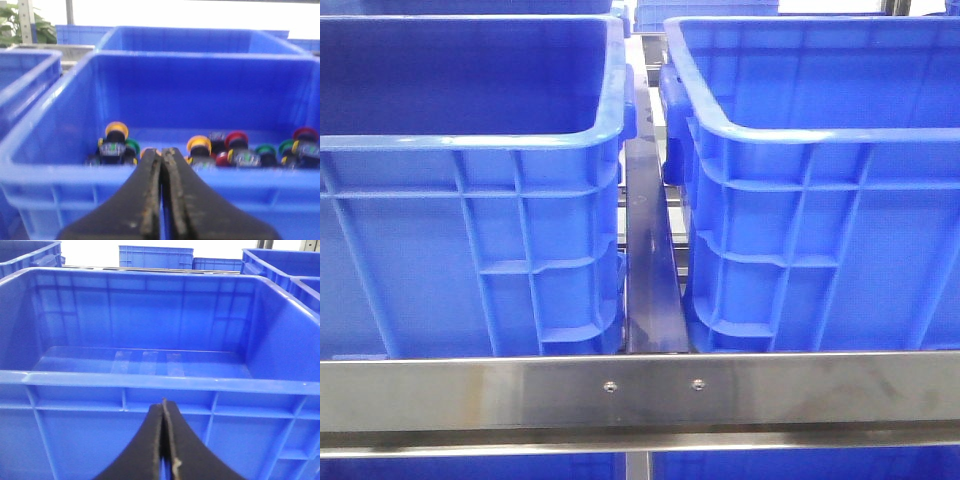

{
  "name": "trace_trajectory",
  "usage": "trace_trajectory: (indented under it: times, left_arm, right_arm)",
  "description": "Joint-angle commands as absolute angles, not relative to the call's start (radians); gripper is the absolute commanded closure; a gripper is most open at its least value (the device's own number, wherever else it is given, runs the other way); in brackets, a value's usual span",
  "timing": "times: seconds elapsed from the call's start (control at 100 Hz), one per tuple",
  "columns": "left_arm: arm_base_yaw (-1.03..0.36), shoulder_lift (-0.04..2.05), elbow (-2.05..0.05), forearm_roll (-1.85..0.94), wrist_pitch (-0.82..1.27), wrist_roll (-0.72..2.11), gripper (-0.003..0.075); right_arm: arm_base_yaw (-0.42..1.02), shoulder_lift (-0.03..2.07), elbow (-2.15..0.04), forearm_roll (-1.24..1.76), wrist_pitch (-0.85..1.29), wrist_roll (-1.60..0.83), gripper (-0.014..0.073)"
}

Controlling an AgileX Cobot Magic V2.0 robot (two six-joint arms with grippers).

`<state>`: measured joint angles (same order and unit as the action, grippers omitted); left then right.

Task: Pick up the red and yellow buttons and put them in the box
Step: 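Reach the left gripper down into the bin of push-button switches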

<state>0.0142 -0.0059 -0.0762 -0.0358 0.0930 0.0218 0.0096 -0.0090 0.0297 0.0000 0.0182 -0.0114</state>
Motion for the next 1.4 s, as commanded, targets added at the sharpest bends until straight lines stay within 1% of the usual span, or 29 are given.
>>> trace_trajectory:
  times: [0.0, 0.14, 0.41, 0.5, 0.55, 0.64, 0.69, 0.74, 0.81, 0.86, 0.89, 1.21, 1.39]
  left_arm:
    - [0.017, -0.008, -0.178, -0.036, 0.076, 0.012, 0.0740]
    - [0.017, 0.083, -0.290, -0.038, 0.205, 0.012, 0.0740]
    - [0.017, 0.342, -0.497, -0.038, 0.404, 0.013, 0.0739]
    - [0.017, 0.436, -0.559, -0.038, 0.439, 0.013, 0.0735]
    - [0.017, 0.484, -0.587, -0.038, 0.441, 0.013, 0.0715]
    - [0.017, 0.573, -0.637, -0.038, 0.446, 0.013, 0.0616]
    - [0.017, 0.620, -0.664, -0.038, 0.456, 0.013, 0.0538]
    - [0.017, 0.667, -0.691, -0.038, 0.466, 0.019, 0.0437]
    - [0.017, 0.739, -0.736, -0.038, 0.490, 0.022, 0.0326]
    - [0.017, 0.791, -0.772, -0.044, 0.508, 0.022, 0.0276]
    - [0.015, 0.828, -0.799, -0.051, 0.518, 0.022, 0.0260]
    - [-0.080, 1.163, -1.067, -0.060, 0.700, 0.051, 0.0255]
    - [-0.089, 1.355, -1.198, -0.060, 0.802, 0.054, 0.0258]
  right_arm:
    - [0.012, -0.033, 0.012, 0.000, -0.057, -0.019, 0.0658]
    - [0.012, -0.033, 0.012, 0.000, -0.057, -0.019, 0.0658]
    - [0.012, -0.033, 0.012, 0.000, -0.057, -0.019, 0.0658]
    - [0.012, -0.033, 0.012, 0.000, -0.057, -0.019, 0.0658]
    - [0.012, -0.033, 0.012, 0.000, -0.057, -0.019, 0.0658]
    - [0.012, -0.033, 0.012, 0.000, -0.057, -0.019, 0.0658]
    - [0.012, -0.033, 0.012, 0.000, -0.057, -0.019, 0.0658]
    - [0.012, -0.033, 0.012, 0.000, -0.057, -0.019, 0.0658]
    - [0.012, -0.033, 0.012, 0.000, -0.057, -0.019, 0.0658]
    - [0.012, -0.033, 0.012, 0.000, -0.057, -0.019, 0.0658]
    - [0.012, -0.033, 0.012, 0.000, -0.057, -0.019, 0.0658]
    - [0.012, -0.033, 0.012, 0.000, -0.057, -0.019, 0.0658]
    - [0.012, -0.033, 0.012, 0.000, -0.057, -0.019, 0.0658]
